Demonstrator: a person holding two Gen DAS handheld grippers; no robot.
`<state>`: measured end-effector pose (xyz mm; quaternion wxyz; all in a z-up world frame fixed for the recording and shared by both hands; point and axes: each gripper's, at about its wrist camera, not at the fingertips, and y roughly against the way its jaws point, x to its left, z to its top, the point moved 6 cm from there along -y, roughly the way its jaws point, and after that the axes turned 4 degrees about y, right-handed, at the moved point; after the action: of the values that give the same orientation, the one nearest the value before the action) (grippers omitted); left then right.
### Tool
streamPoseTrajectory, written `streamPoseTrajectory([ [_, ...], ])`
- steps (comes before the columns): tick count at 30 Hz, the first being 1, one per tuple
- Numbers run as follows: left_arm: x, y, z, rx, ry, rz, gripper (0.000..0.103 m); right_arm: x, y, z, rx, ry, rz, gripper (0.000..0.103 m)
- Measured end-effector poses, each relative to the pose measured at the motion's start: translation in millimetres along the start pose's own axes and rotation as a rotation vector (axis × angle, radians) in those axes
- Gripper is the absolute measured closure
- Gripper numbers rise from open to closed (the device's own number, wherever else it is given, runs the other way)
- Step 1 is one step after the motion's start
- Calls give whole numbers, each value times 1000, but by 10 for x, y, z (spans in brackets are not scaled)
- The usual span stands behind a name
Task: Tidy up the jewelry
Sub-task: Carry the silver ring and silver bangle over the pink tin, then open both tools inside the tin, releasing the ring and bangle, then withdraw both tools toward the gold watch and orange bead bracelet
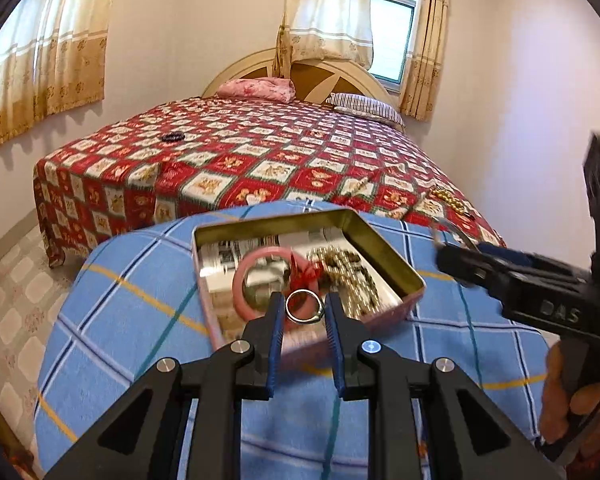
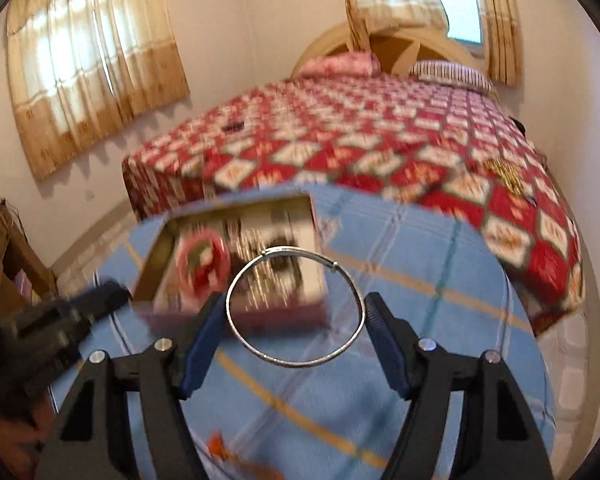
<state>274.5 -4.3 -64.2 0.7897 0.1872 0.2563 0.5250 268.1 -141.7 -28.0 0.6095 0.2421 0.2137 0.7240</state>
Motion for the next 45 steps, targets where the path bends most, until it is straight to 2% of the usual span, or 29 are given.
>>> streamPoseTrajectory([
  [3, 24, -177, 83, -8, -22, 17, 83, 62, -256, 121, -6, 10, -4, 30],
  [6, 95, -381, 101, 17, -21, 41, 83, 180, -512, 172, 4, 16, 18, 30],
  [15, 174, -756, -28, 87, -25, 85, 82, 275, -833, -33, 72, 48, 64, 30],
  [19, 160, -783, -55, 87, -39, 98, 82, 258, -892, -99, 96, 35, 86, 29],
  [20, 156, -774, -50, 83, -33, 88, 80, 249, -893, -104, 95, 28, 92, 29],
  [24, 154, -765, -51, 75, -13, 86, 55, 250, -827, -89, 70, 12, 121, 29],
  [26, 150, -759, -31, 63, -15, 86, 51, 260, -794, -76, 55, 11, 129, 27],
  [32, 182, -713, 24, 35, -1, 122, 49, 184, -709, 6, 22, -41, 134, 27],
  [37, 144, -484, 74, 5, 4, 124, 49, 124, -537, 33, 28, -81, 130, 27],
  [45, -29, -122, -160, 24, 0, 120, 49, 102, -155, -244, 68, -84, 98, 27],
])
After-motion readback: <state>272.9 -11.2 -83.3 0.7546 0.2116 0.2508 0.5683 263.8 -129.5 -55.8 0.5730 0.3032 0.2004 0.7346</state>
